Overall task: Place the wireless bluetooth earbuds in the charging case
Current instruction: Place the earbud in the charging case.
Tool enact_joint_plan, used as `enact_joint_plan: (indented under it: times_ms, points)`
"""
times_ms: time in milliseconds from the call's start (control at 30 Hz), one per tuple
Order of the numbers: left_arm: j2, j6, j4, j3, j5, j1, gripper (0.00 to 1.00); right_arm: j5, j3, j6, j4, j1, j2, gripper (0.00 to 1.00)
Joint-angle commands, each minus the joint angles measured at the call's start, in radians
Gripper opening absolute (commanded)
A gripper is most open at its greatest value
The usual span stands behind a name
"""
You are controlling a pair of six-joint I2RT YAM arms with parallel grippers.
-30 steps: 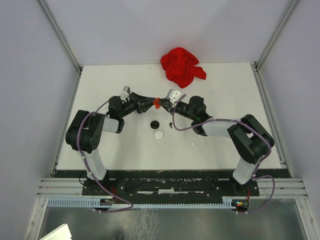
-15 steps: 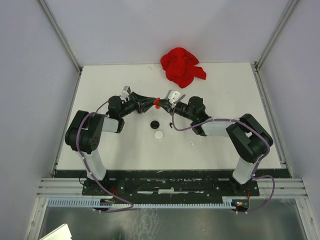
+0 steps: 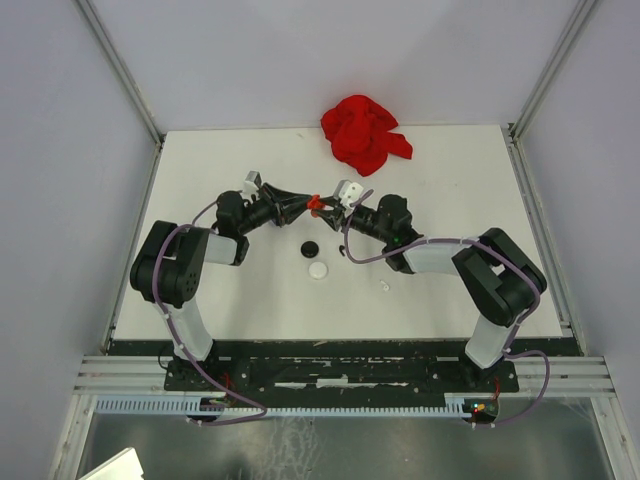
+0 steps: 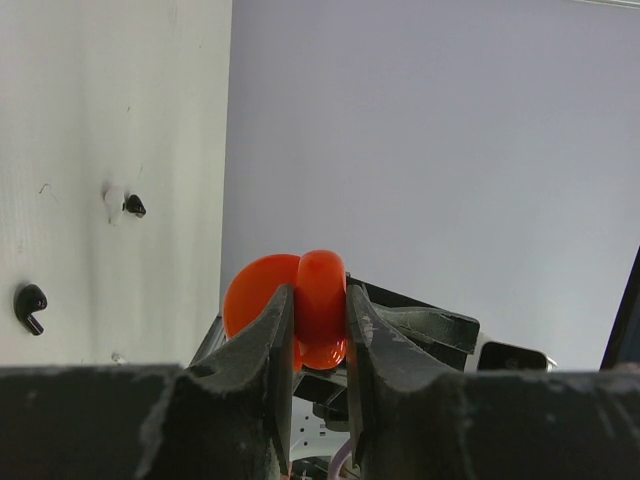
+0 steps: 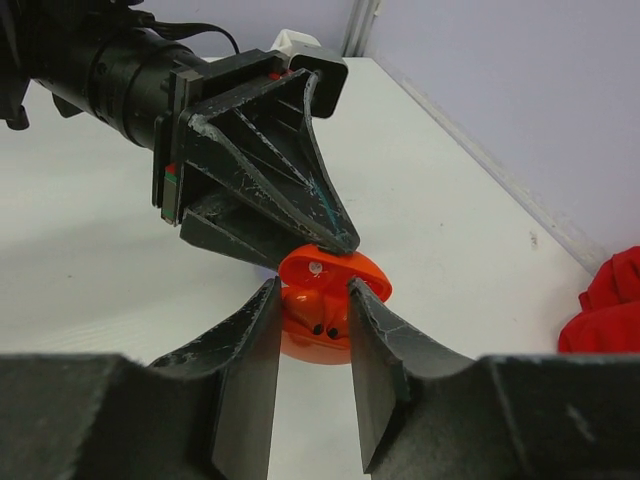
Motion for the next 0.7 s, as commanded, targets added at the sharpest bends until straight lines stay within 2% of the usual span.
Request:
enact_joint_plan:
  times_ms: [0,167,267,367,467,567,667]
  points:
    - [-0.03,0.036,0.008,0.038,-0.008,-0.004,0.03,-0.011,-0.013,0.058,0.106,0.001,-0.074,0.4]
    - [-0.017,0.055,-0.008,0.038,-0.015,-0.005,0.03,0.053,-0.014,0.096,0.114,0.0,-0.13,0.45]
    - [-0.013,0.053,-0.001,0.035,-0.015,-0.005,0.03,0.132,0.006,0.101,0.004,0.001,-0.167,0.51]
    - [-0.017,0.053,-0.001,0.035,-0.018,-0.005,0.03,0.231,0.066,0.113,-0.228,0.0,-0.21,0.52]
    - [-0.02,0.053,-0.001,0.037,-0.022,-0.003,0.03,0.404,0.134,0.212,-0.447,0.0,-0.233,0.52]
    - [-0.026,0.049,0.008,0.024,-0.048,0.002,0.03,0.562,0.256,0.279,-0.756,0.0,-0.223,0.55]
    - [-0.024,-0.005,0.094,-0.019,-0.114,0.009,0.03,0.59,0.378,0.3,-1.017,0.001,-0.184,0.58]
